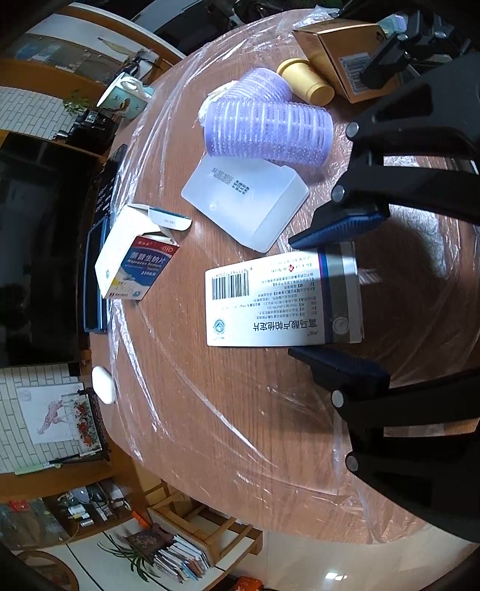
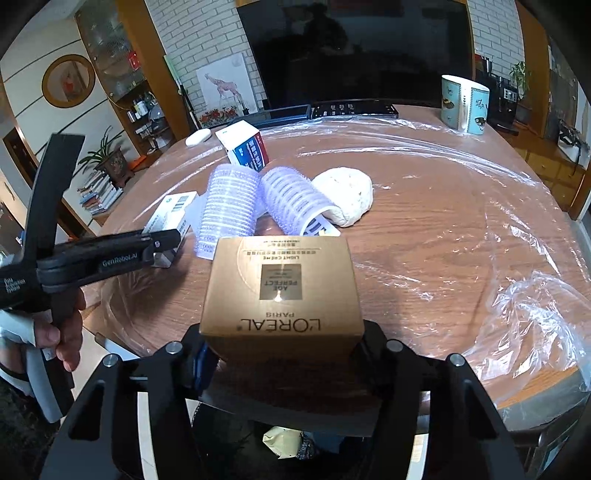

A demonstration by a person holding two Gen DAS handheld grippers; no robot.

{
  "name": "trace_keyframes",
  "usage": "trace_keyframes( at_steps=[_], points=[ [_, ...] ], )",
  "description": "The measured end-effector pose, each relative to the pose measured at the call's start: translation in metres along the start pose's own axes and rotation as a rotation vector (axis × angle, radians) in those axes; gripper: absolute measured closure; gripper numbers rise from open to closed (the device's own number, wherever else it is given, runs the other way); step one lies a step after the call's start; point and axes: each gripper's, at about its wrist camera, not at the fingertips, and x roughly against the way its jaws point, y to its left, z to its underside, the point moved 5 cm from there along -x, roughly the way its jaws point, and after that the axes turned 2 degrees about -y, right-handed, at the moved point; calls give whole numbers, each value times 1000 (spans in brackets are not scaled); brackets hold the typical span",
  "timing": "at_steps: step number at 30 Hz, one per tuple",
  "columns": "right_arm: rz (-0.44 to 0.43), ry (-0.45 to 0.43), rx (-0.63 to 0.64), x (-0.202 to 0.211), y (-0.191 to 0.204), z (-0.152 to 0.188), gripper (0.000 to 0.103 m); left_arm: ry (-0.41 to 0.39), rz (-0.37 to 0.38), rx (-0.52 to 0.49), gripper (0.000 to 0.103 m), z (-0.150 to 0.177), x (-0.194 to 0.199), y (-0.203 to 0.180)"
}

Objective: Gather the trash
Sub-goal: 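Grasp the white medicine box with the left tool while the right tool grasps the L'Oreal box, then carry both boxes off the table toward the black trash bin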

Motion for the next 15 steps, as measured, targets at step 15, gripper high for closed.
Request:
trace_keyframes(
  at_steps=[15],
  points=[
    [-62, -20, -41, 18, -14, -8, 45, -66, 37, 52, 50, 4, 36, 12]
  ],
)
